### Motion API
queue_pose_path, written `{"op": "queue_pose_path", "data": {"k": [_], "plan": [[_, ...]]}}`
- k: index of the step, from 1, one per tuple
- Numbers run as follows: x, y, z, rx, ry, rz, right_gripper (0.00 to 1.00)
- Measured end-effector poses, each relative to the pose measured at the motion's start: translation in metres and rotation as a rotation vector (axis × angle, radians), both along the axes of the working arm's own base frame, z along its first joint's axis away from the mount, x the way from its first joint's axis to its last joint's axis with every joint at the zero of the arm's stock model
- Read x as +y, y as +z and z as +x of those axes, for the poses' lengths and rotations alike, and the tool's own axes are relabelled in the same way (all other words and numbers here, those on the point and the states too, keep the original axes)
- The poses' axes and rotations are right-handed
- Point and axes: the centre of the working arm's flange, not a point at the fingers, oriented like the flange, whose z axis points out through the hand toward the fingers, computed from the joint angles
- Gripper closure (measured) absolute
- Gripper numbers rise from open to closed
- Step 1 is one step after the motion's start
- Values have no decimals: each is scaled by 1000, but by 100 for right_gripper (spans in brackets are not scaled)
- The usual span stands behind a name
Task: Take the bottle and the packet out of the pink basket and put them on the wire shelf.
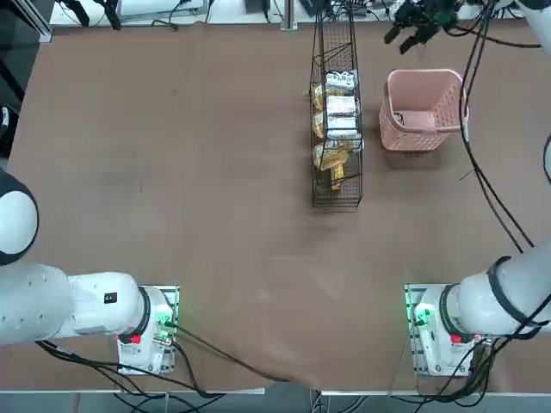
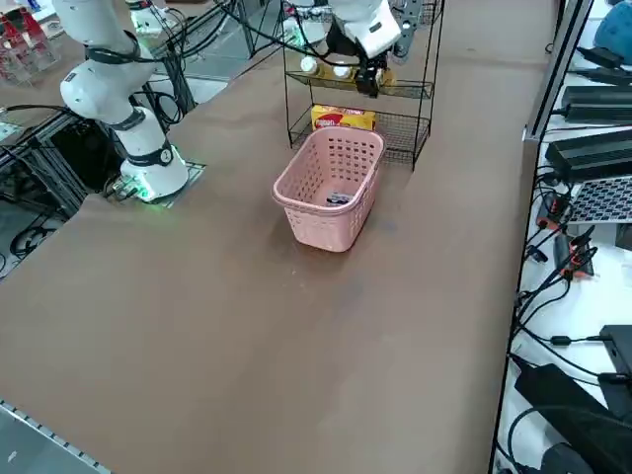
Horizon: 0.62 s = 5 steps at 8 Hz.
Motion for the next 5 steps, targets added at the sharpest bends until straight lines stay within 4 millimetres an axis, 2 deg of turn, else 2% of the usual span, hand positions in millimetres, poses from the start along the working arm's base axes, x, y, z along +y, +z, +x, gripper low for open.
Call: {"op": "queue_pose_path", "data": {"k": [5], "plan": [[-45,-6,-2,-7,65,-299,19]]}}
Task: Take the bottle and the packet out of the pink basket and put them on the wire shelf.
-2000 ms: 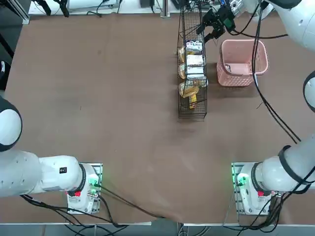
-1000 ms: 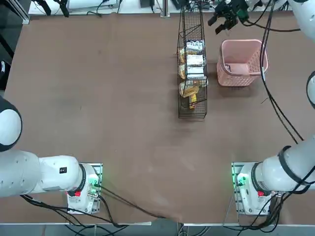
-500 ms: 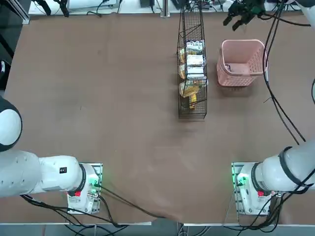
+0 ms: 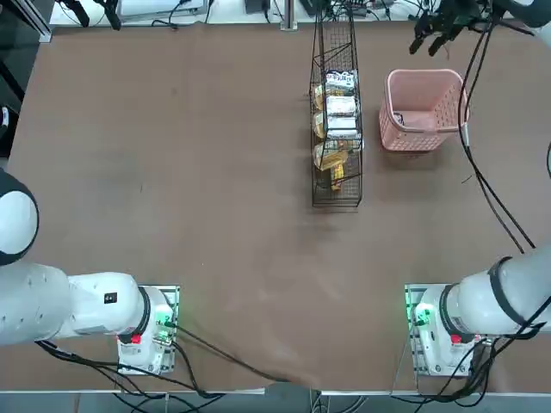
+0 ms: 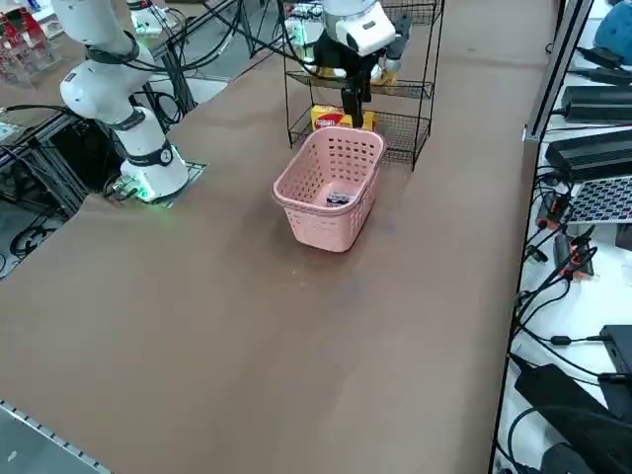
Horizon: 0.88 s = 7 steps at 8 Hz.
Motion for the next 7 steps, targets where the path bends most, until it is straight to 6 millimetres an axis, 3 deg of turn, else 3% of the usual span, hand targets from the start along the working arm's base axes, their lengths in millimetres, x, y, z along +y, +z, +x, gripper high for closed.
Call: {"op": "queue_pose_path", "data": {"k": [2,4,7], "plan": [[-15,-15,-5,33,-35,-52,13],[-15,-29,-9,62,-111,-66,0],[-10,-72,-20,54,-169,-94,0]]}}
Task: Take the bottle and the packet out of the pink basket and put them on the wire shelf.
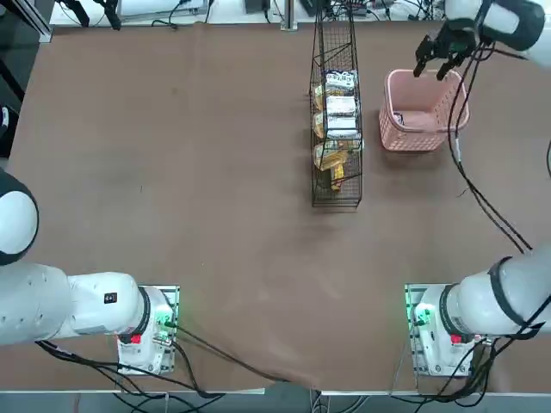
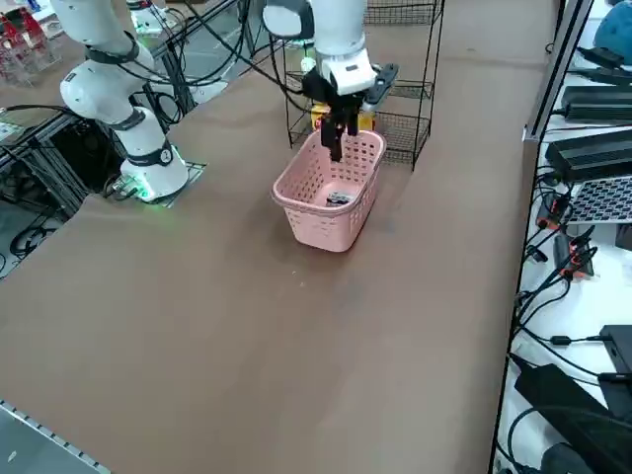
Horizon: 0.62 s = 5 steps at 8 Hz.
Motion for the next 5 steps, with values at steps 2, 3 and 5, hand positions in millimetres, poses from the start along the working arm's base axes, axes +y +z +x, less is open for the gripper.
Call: {"op": "queue_pose_path", "data": {"k": [2,3,5], "plan": [[6,-33,-10,-13,-5,-3,0],[9,-44,-14,-18,-11,-4,0],[17,-61,-23,-38,-11,-4,1]]}}
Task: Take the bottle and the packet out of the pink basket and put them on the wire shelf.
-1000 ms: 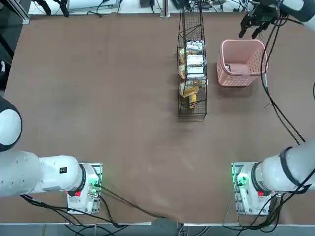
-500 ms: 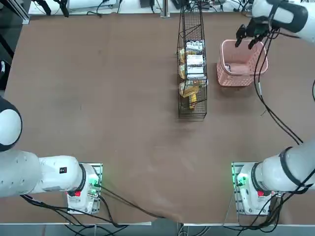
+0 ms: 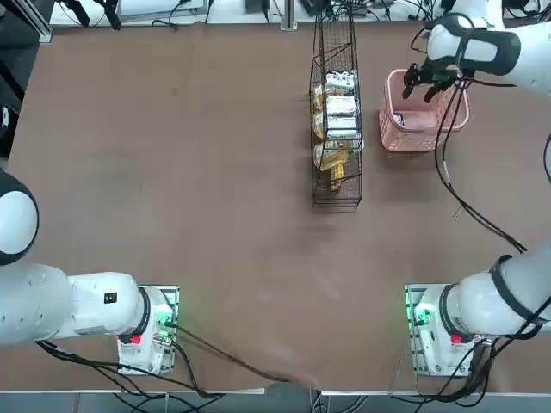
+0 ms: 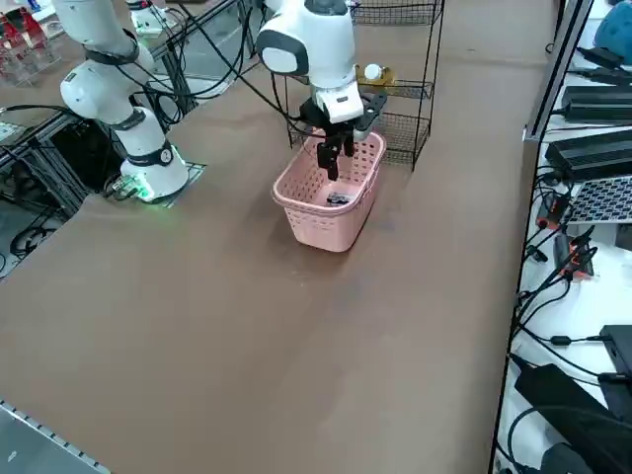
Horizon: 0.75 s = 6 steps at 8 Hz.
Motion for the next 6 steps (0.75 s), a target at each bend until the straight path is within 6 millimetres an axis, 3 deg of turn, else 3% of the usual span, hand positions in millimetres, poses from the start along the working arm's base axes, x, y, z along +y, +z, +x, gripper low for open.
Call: {"op": "queue_pose_path", "data": {"k": [6], "plan": [[6,-36,-22,-12,56,-25,1]]}}
